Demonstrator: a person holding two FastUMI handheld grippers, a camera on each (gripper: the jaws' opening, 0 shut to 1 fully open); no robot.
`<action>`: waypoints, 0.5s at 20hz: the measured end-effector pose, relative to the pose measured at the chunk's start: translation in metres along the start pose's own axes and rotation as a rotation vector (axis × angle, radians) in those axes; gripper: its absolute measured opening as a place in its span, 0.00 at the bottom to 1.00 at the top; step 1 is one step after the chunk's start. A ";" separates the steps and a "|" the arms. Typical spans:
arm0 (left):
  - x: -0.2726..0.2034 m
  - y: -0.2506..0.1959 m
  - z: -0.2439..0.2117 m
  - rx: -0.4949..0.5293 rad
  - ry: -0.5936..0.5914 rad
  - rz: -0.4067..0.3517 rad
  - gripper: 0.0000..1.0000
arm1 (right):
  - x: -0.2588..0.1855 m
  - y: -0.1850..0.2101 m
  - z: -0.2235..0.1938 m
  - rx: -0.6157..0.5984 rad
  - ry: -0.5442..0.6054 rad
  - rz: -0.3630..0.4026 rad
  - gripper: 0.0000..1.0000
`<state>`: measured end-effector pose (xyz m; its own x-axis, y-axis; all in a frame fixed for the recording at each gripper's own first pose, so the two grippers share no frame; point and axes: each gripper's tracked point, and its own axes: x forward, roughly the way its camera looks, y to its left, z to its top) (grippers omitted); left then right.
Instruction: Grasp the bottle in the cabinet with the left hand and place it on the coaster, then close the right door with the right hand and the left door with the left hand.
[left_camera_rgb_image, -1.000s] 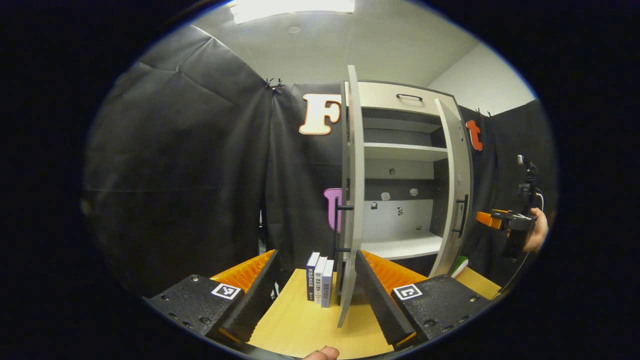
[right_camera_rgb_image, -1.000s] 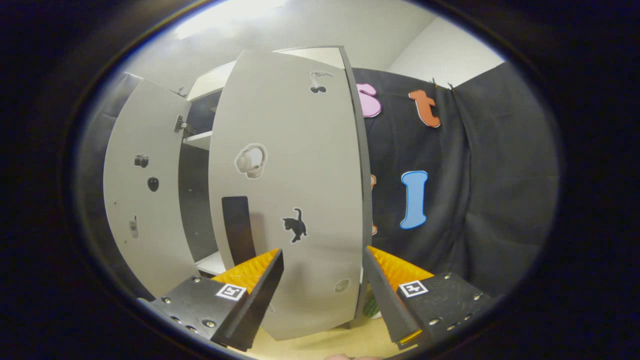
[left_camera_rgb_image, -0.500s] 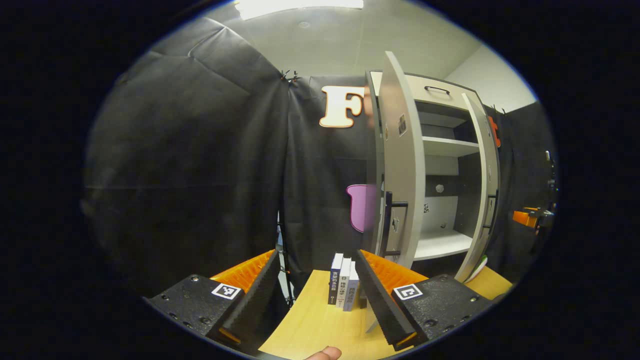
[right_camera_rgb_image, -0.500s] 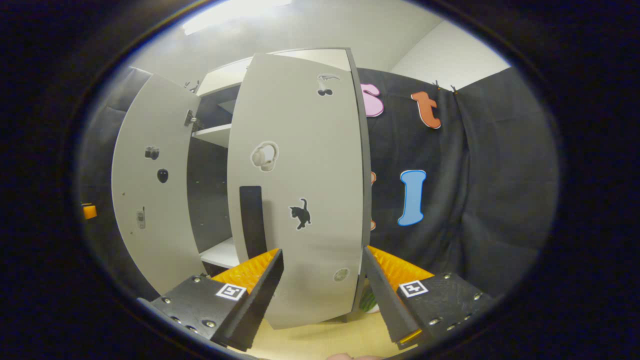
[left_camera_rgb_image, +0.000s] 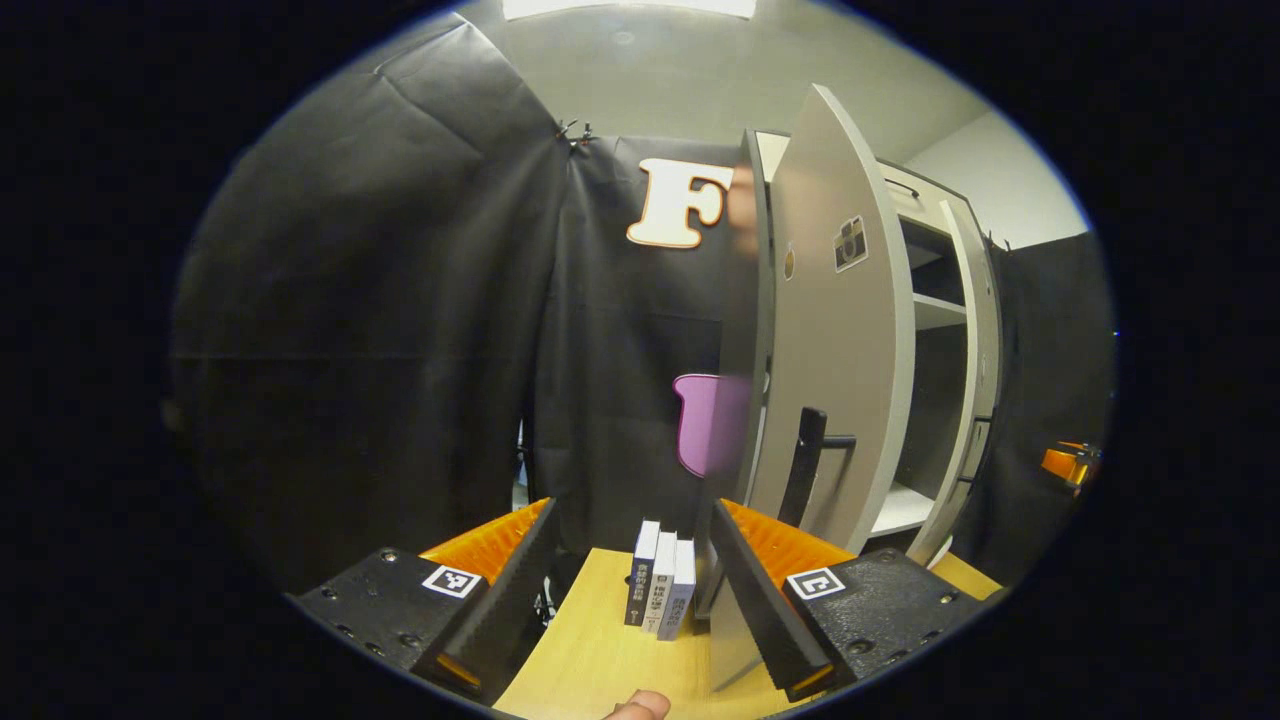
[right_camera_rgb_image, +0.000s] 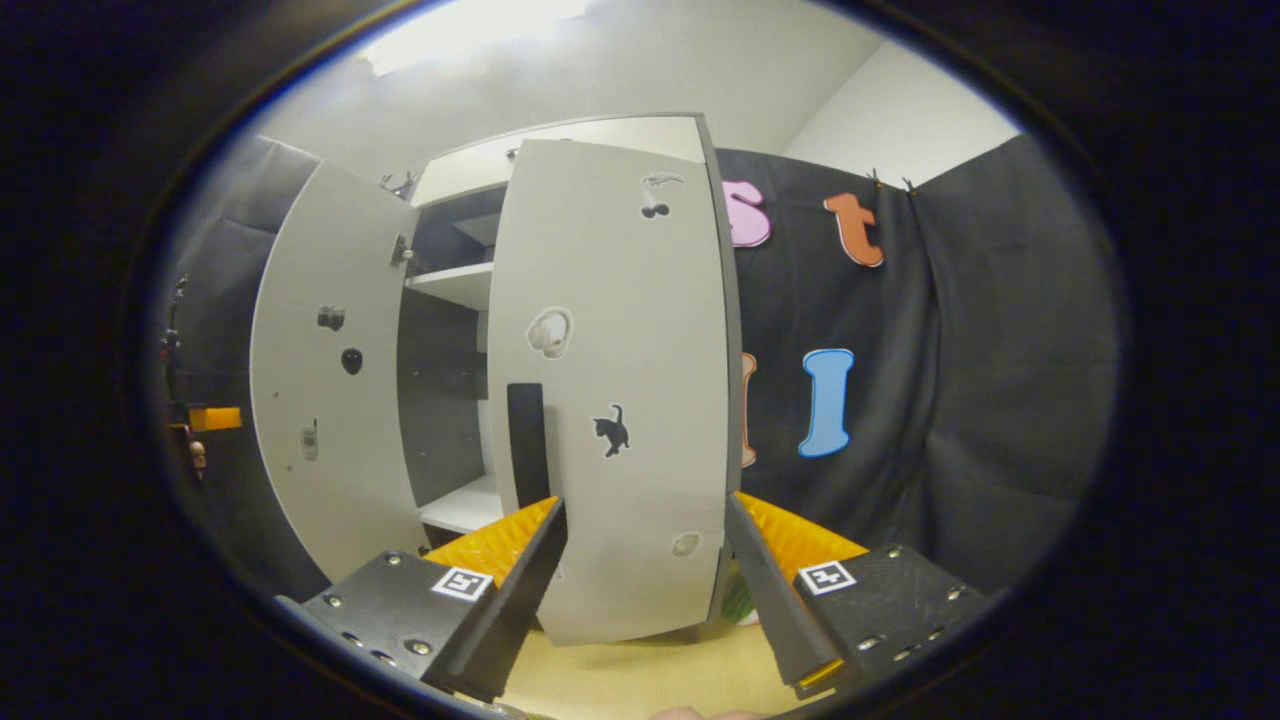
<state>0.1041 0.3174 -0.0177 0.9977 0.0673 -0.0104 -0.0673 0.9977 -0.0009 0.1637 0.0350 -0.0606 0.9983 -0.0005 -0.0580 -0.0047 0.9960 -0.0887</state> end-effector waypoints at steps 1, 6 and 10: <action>0.005 -0.006 0.002 0.007 -0.003 -0.011 0.95 | -0.002 -0.004 0.000 -0.004 -0.001 -0.009 0.95; 0.022 -0.045 0.002 0.043 0.020 -0.072 0.91 | -0.019 -0.011 0.006 -0.002 -0.015 -0.024 0.95; 0.022 -0.044 0.007 0.074 0.027 -0.028 0.89 | -0.038 -0.007 0.008 0.000 -0.036 -0.001 0.95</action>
<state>0.1293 0.2747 -0.0105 0.9985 0.0405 -0.0381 -0.0376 0.9966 0.0728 0.1261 0.0289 -0.0498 0.9998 0.0013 -0.0218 -0.0032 0.9960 -0.0892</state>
